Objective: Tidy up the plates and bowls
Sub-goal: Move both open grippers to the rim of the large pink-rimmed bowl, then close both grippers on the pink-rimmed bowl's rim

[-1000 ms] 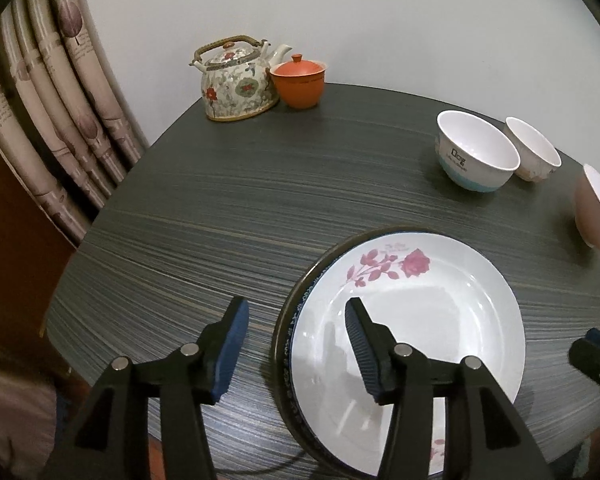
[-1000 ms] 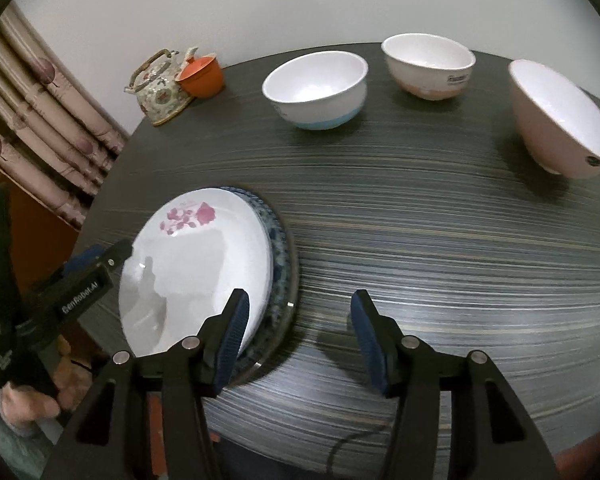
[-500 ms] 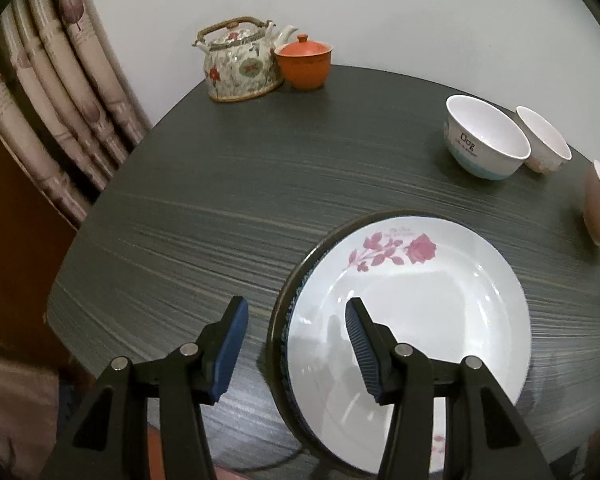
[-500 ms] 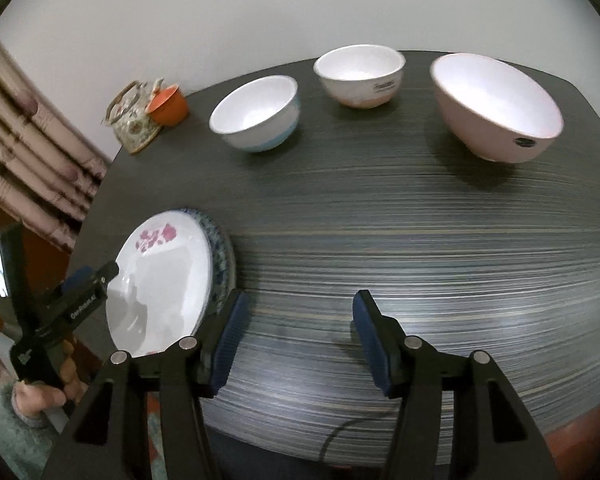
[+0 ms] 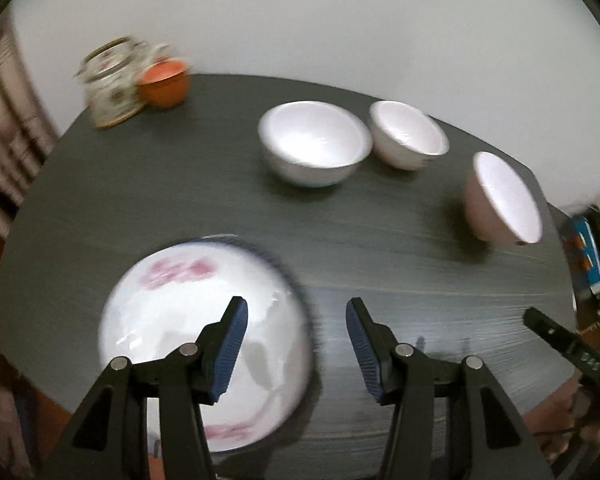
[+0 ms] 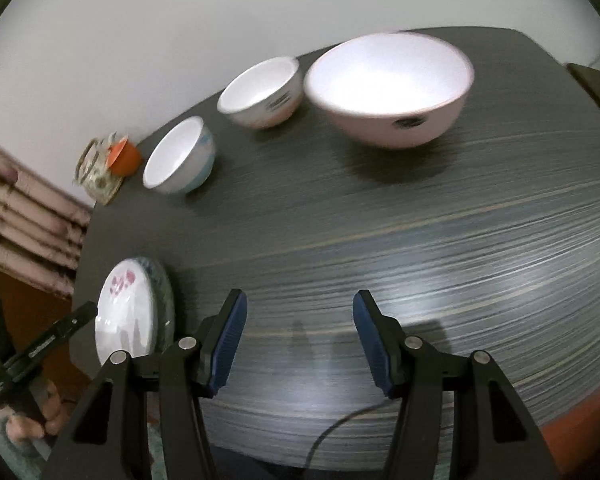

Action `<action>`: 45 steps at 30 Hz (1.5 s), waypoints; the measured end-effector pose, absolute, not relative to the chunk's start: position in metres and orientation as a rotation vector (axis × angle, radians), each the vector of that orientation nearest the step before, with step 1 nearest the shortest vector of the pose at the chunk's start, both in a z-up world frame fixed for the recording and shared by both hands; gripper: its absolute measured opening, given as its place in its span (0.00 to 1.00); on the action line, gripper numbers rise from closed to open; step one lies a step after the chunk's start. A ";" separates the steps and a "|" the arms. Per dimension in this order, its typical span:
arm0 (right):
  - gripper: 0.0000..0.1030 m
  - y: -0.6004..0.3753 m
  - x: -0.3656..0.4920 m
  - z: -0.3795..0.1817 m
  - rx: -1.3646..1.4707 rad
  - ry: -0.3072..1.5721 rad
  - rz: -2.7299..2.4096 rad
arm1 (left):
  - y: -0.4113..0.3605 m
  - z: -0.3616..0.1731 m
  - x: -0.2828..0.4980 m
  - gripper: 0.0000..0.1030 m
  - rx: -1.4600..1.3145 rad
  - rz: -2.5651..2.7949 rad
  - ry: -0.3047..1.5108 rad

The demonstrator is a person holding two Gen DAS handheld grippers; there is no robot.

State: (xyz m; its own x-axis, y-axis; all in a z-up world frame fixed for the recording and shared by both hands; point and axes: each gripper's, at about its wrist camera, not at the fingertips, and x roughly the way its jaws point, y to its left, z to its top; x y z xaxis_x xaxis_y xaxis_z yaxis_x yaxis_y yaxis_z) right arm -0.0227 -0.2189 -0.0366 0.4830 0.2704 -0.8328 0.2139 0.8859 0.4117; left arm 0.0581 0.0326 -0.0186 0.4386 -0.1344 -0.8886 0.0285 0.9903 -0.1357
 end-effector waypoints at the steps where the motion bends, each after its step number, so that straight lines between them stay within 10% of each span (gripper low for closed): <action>1: 0.51 -0.224 -0.022 -0.036 0.509 1.076 0.031 | 0.021 -0.018 0.064 0.51 -0.104 -0.121 1.115; 34: 0.46 -0.381 0.113 -0.061 0.578 1.124 -0.090 | -0.159 -0.072 0.233 0.50 -0.338 -0.288 1.361; 39: 0.42 -0.377 0.120 -0.072 0.580 1.150 -0.088 | -0.169 -0.080 0.238 0.21 -0.301 -0.305 1.356; 45: 0.34 -0.375 0.125 -0.080 0.593 1.155 -0.088 | -0.177 -0.084 0.236 0.14 -0.262 -0.313 1.334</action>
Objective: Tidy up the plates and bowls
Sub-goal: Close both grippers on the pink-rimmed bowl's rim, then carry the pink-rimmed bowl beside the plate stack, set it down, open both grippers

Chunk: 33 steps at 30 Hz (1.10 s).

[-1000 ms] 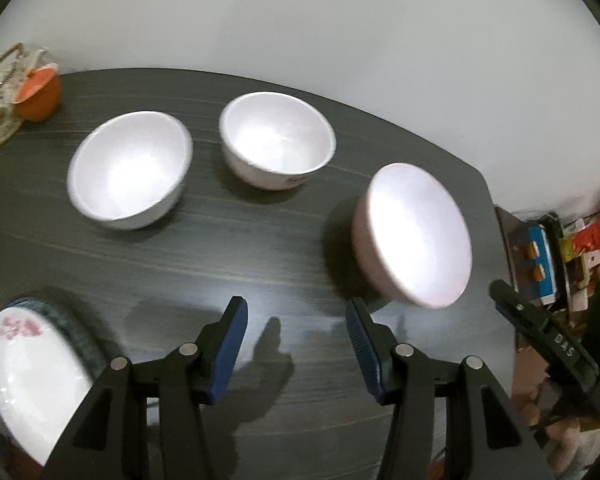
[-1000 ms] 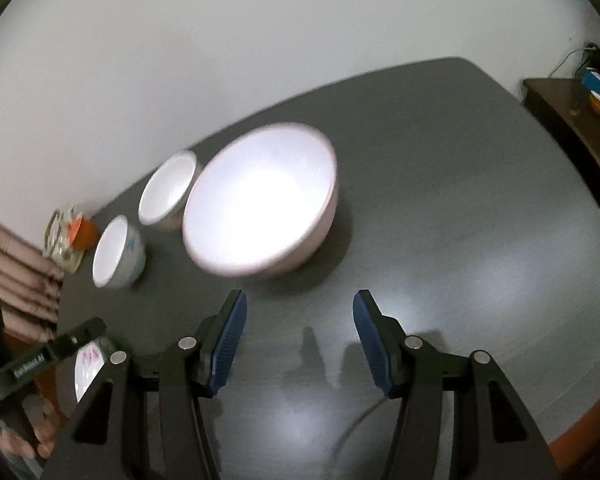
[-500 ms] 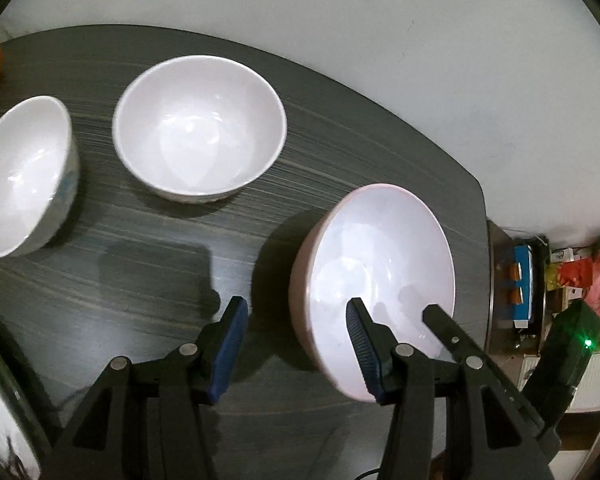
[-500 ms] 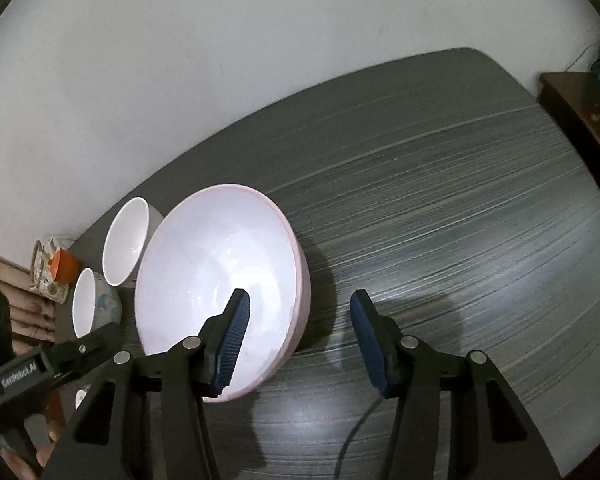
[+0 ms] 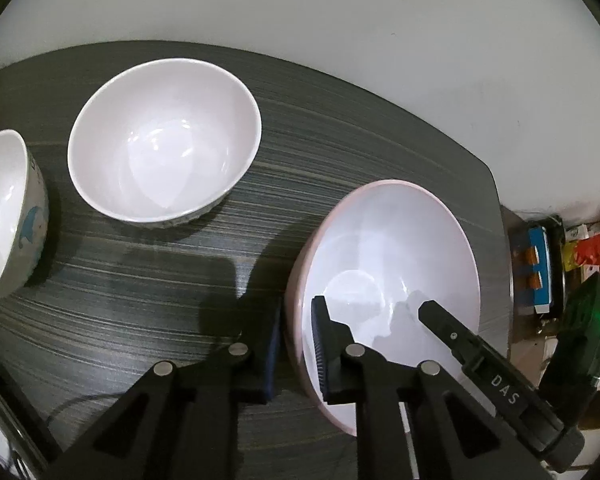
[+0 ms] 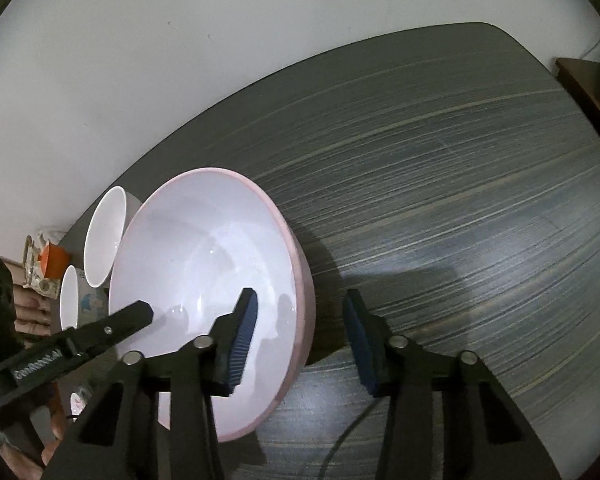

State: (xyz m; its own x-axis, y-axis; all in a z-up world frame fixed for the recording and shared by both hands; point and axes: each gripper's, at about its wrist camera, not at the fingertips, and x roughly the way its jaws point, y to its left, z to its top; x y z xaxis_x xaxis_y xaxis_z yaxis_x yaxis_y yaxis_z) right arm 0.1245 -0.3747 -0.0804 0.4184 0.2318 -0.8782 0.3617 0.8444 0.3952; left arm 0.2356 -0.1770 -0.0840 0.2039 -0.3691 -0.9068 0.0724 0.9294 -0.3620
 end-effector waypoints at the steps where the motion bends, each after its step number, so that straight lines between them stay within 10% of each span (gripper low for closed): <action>1: 0.27 -0.376 0.125 -0.081 0.597 1.151 -0.088 | -0.178 -0.084 0.234 0.13 -0.258 -0.315 1.333; 7: 0.13 -0.373 0.123 -0.082 0.557 1.151 -0.102 | -0.172 -0.076 0.223 0.13 -0.250 -0.326 1.320; 33: 0.13 -0.274 0.030 -0.027 0.494 1.153 0.047 | -0.047 -0.028 0.076 0.13 -0.289 -0.197 1.303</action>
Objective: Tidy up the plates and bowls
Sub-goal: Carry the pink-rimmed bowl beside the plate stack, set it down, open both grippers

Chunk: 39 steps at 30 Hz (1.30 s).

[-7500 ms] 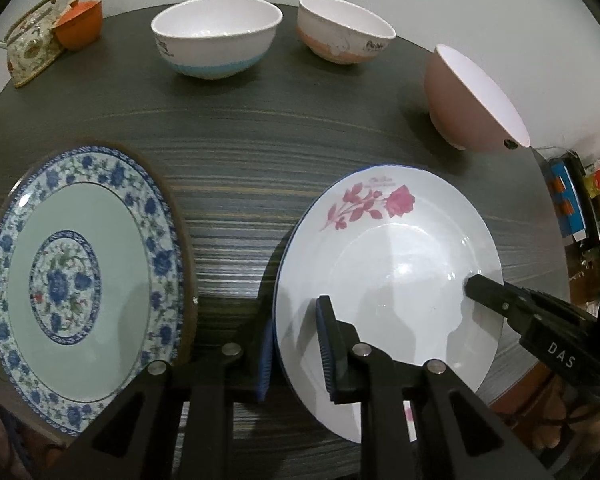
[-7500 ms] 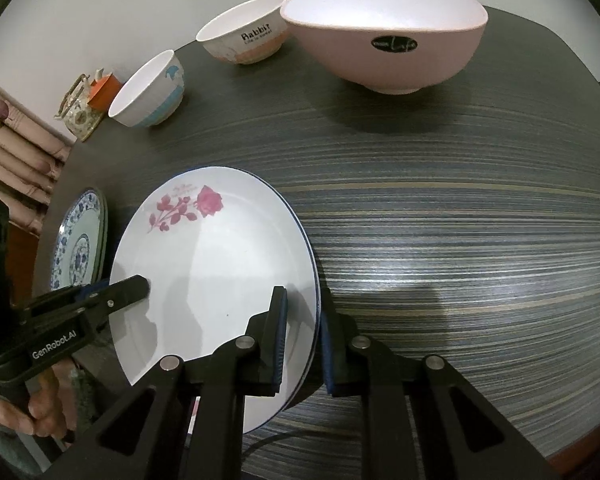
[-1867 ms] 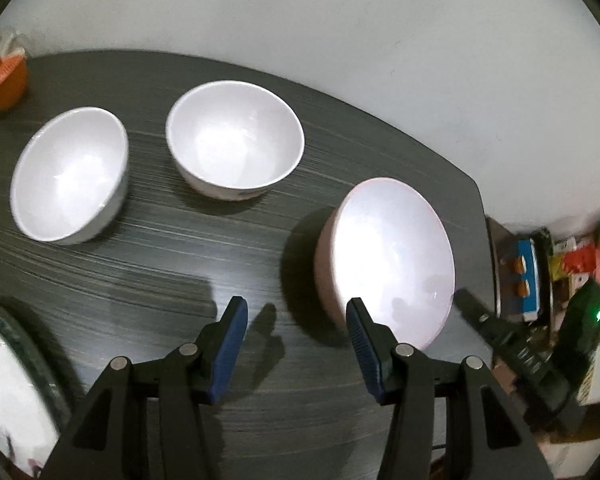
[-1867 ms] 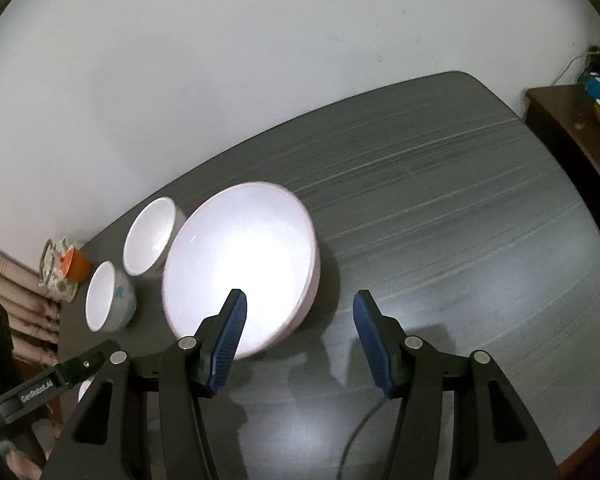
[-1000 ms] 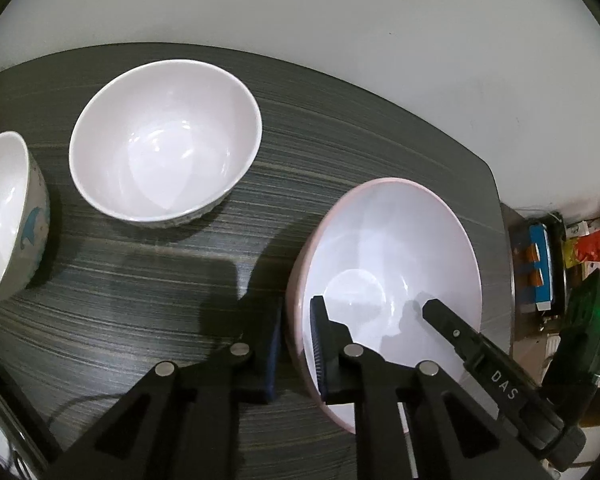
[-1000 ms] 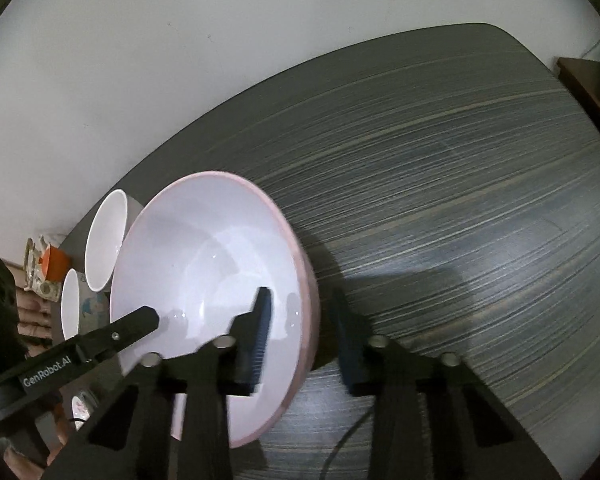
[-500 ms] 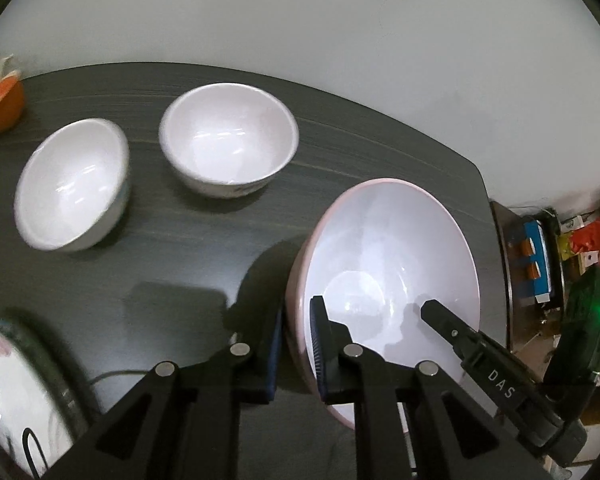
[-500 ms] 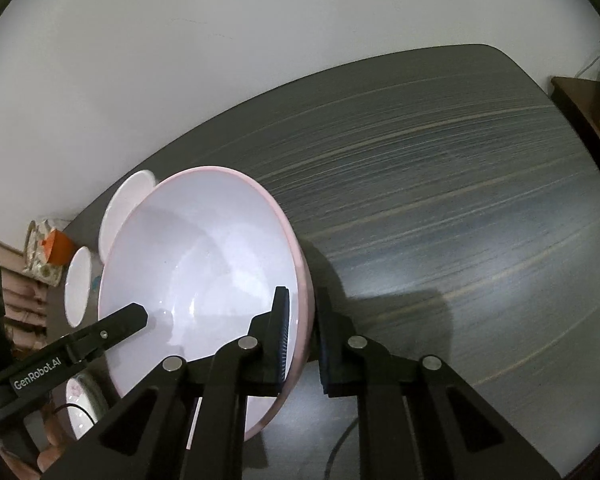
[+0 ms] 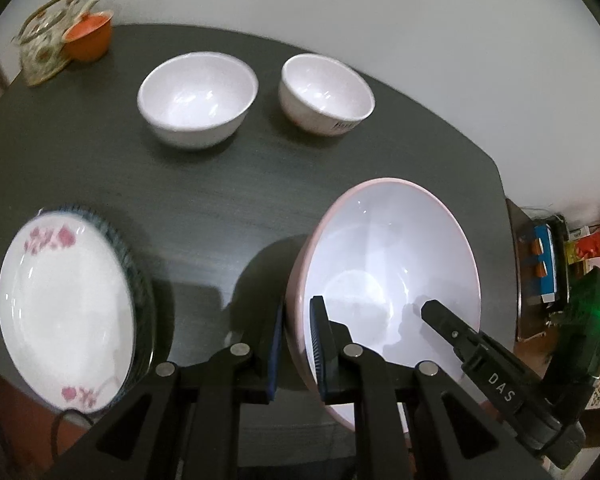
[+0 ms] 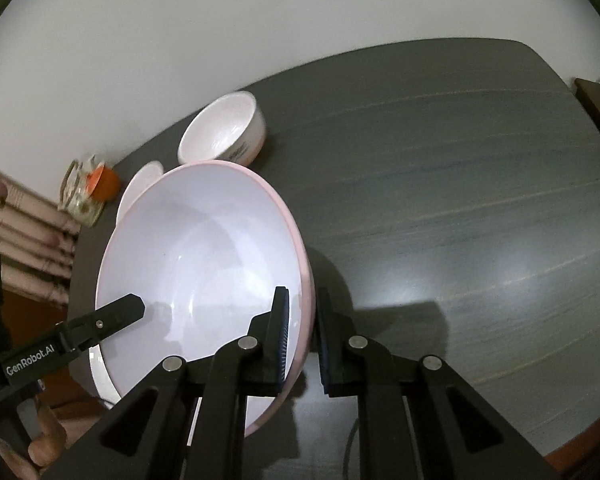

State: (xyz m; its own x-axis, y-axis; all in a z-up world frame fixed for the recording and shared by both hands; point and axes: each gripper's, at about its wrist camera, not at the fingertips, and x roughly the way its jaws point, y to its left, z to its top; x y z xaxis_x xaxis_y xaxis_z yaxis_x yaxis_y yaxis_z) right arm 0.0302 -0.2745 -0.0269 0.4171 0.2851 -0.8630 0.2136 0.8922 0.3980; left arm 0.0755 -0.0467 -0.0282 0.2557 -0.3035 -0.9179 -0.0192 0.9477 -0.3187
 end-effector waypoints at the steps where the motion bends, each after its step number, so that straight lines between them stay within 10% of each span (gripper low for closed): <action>1: 0.13 -0.269 0.025 -0.028 0.491 1.158 0.052 | -0.043 -0.030 0.072 0.13 -0.289 -0.193 1.308; 39: 0.18 -0.222 -0.021 -0.070 0.470 1.261 0.047 | -0.030 -0.074 0.043 0.13 -0.265 -0.179 1.341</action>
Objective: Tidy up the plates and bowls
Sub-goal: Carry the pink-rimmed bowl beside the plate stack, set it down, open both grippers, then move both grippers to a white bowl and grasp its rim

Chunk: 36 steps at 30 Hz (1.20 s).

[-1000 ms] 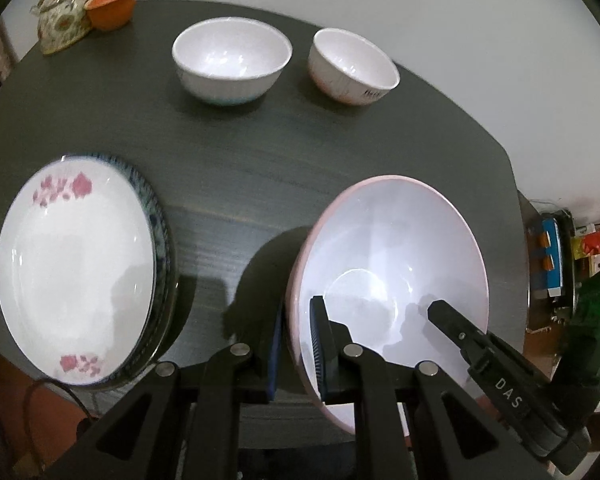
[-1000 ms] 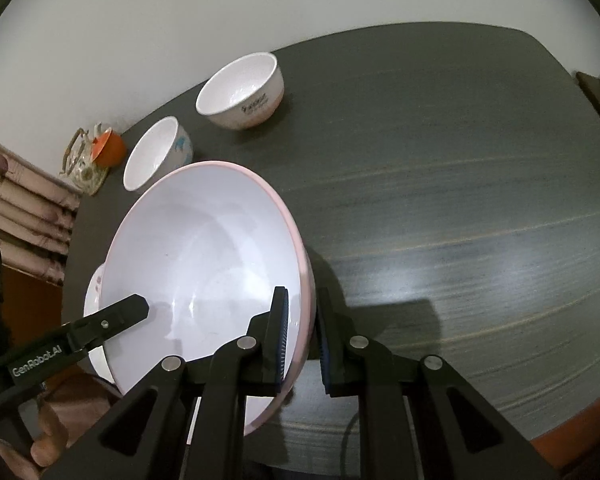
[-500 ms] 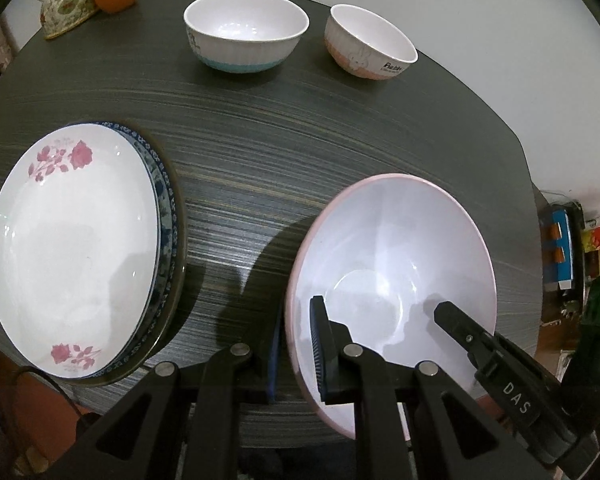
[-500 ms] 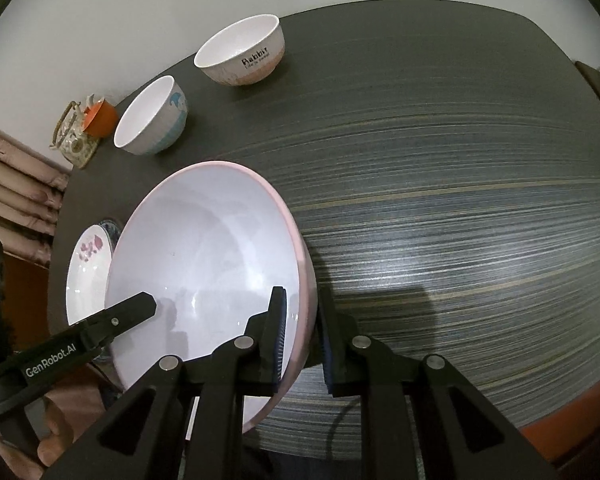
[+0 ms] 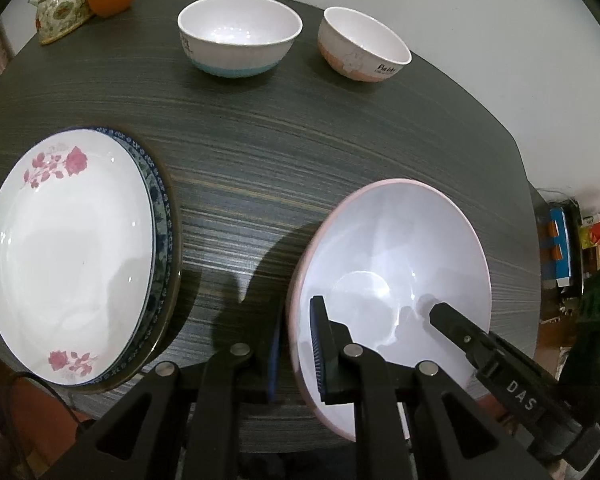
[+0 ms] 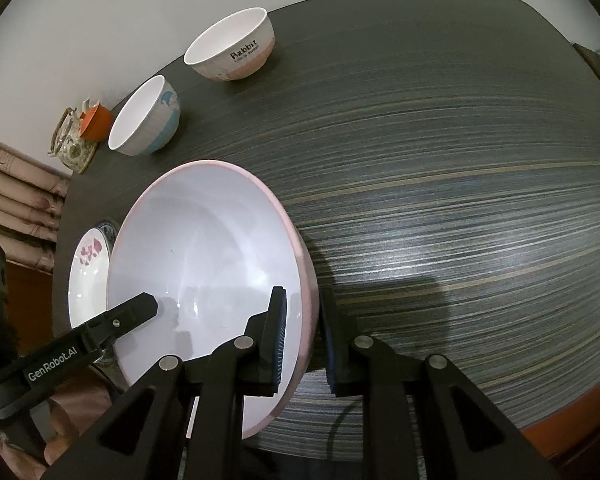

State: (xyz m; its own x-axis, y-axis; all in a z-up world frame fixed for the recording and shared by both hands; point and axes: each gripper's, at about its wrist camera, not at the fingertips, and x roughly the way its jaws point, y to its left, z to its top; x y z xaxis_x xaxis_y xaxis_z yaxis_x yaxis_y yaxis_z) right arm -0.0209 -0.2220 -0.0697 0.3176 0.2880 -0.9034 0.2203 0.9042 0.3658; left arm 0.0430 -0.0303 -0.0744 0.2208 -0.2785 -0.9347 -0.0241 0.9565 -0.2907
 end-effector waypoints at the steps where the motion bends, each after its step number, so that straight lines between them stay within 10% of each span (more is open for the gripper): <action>1: 0.19 -0.223 -0.021 -0.070 0.477 1.258 0.048 | -0.030 -0.074 0.043 0.13 -0.263 -0.176 1.340; 7: 0.35 -0.224 -0.022 -0.063 0.476 1.236 0.049 | -0.022 -0.069 0.044 0.14 -0.281 -0.165 1.324; 36: 0.43 -0.238 -0.001 -0.009 0.455 1.097 0.039 | -0.003 -0.018 0.058 0.43 -0.165 -0.086 1.168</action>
State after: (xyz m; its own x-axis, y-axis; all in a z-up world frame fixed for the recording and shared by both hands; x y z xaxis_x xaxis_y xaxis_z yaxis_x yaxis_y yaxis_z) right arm -0.0014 -0.2382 -0.0092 0.4648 0.2524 -0.8487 0.1907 0.9075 0.3743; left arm 0.0578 -0.0033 -0.0184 0.3901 -0.1534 -0.9079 -0.0182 0.9845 -0.1742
